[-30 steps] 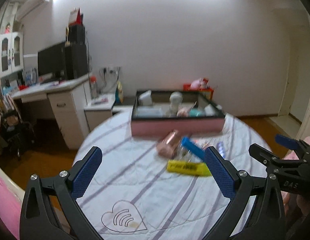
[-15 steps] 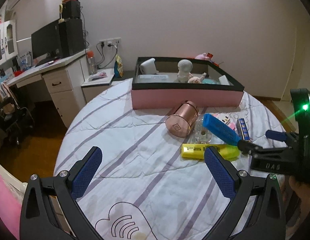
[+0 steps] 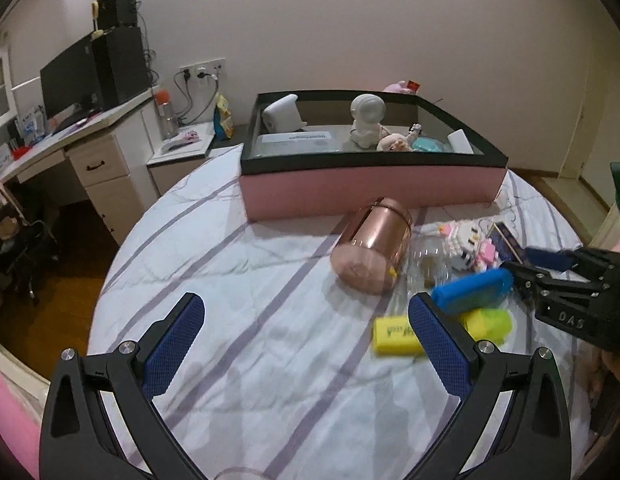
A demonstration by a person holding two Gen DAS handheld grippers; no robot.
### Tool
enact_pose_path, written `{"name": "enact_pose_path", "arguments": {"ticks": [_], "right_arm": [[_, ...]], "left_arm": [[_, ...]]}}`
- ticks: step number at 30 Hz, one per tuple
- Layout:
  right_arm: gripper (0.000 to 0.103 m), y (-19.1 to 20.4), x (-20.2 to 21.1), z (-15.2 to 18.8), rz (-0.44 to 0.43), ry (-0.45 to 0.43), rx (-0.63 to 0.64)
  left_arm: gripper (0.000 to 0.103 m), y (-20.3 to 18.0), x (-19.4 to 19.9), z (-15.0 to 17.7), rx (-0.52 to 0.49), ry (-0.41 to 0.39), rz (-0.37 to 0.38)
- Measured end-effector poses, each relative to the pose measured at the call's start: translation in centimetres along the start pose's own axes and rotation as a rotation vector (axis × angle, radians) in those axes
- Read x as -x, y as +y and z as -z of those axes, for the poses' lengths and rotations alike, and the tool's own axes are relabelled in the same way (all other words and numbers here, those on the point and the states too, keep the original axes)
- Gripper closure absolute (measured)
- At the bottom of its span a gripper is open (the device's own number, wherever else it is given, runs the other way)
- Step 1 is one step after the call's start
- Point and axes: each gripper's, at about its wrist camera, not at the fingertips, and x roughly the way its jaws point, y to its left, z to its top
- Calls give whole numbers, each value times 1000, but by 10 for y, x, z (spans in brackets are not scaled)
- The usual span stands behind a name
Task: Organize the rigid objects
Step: 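Grasp the copper canister with the left tool while the right tool grasps the blue battery pack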
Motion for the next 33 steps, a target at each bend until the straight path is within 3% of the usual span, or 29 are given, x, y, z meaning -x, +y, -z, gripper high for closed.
{"name": "enact_pose_path", "arguments": {"ticks": [2,6,10,16,23,25,27,29,33], "right_arm": [[84,1,-3,-5,-24,3,18],[85,-5,-6,-5,-61,-1,2],[85,-9,-5,-4,-85,-8,-13],[84,-12,-6,-5,-112,-10,-25],[85,-15,-7,-7,-128,-10,-41],[85,-15,-7,-7,-132,-11,-46],[85,-17,-7,-7,-134,-9,-47],[85,-16,-7,-7,-130,-10,-46],[85,-15,-6,-7,-124,-17,-42]], "left_arm": [[0,0,-9,-8,9,20,20],[0,-7,-23,-22,-11,32,43],[0,-8,-29,-27,-29,29,5],[0,-4,-49,-29,-15,84,13],[0,-14,-68,-40,-49,96,0],[8,-18,-73,-39,-64,101,7],[40,-21,-80,-36,-71,132,47],[49,-24,-81,-35,-77,132,56],[51,-20,-70,-33,-66,121,19]]}}
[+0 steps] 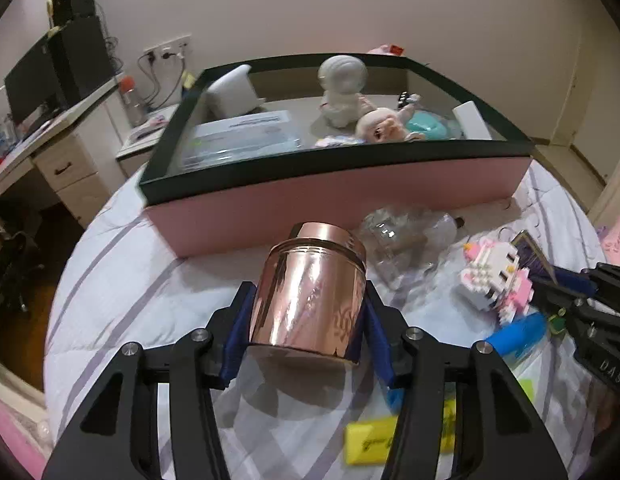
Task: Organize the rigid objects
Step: 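Grasp the copper canister with the left tool while the right tool grasps the blue battery pack, then lift the copper canister and battery pack and carry them over the pink box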
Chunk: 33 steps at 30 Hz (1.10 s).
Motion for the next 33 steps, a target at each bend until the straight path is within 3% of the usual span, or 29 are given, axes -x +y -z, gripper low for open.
{"name": "enact_pose_path", "arguments": {"ticks": [15,19,23,30,33], "right_arm": [[86,-9,37,36,49,4,-53],[86,-5,35,33,73,-16,-56],[86,-3,32,31,91,-14,-48],[86,-4,29,30,90,-9,-47],[86,-4,28,29,92,-5,-45]], "left_arm": [[51,38,65,68,114,-15,-98],[49,37,57,72,119,-17,-78],[39,40,53,70,134,-20,-43],[40,43,43,59,121,-2,-9],[44,42,41,56,105,6,-15]]}}
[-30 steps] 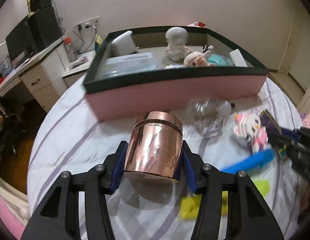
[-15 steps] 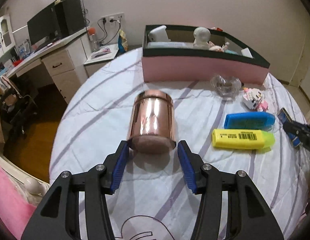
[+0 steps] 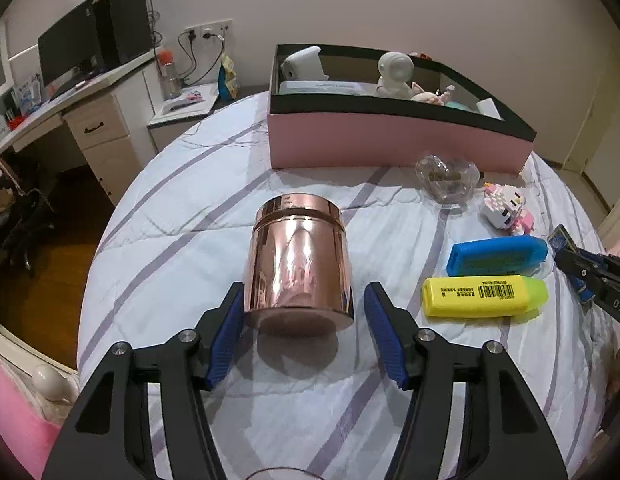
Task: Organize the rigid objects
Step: 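Lift the copper canister and battery pack and carry them over the pink box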
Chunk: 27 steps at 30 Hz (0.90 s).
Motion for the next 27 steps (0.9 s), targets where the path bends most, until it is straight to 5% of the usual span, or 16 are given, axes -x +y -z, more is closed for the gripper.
{"name": "enact_pose_path", "arguments": {"ticks": [4,18,27], "right_arm": [[86,0,-2,-1,2,0,4],[87,9,27,2,-46,-103,9],[87,28,59,-3,-64,-190,47]], "left_arm": [[56,-1,-2,-4,-3,-11,-19],[56,-14,30,4,-54,-64,-32],[56,-32,70,0,-65,-151,46]]}}
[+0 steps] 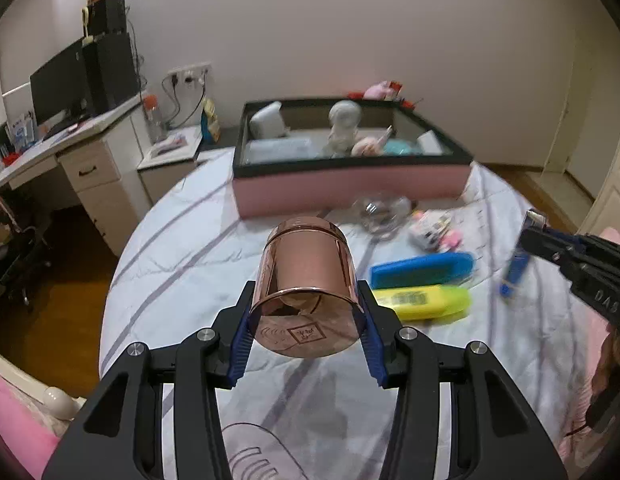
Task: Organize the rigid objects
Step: 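Lift the copper canister and battery pack and carry them over the pink box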
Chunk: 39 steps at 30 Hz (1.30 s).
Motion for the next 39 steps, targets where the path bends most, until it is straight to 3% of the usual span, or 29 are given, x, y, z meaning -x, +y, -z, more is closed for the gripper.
{"name": "enact_pose_path", "arguments": {"ticks": [7,12,17,39], "right_arm": [[87,19,38,-14,-11,-126,36],[87,31,62,-25,-25,-208,65],[87,41,71,-33,-41,-248,90],[87,45,61,-65,-29,-341,90]], "left_arm": [[56,-15,46,-14,3,-134,14],[56,-24,83,-24,27,-290,-50],[56,-29,98,-32,43,-368,-90],[56,-38,85,-67,21,-417,-131]]}}
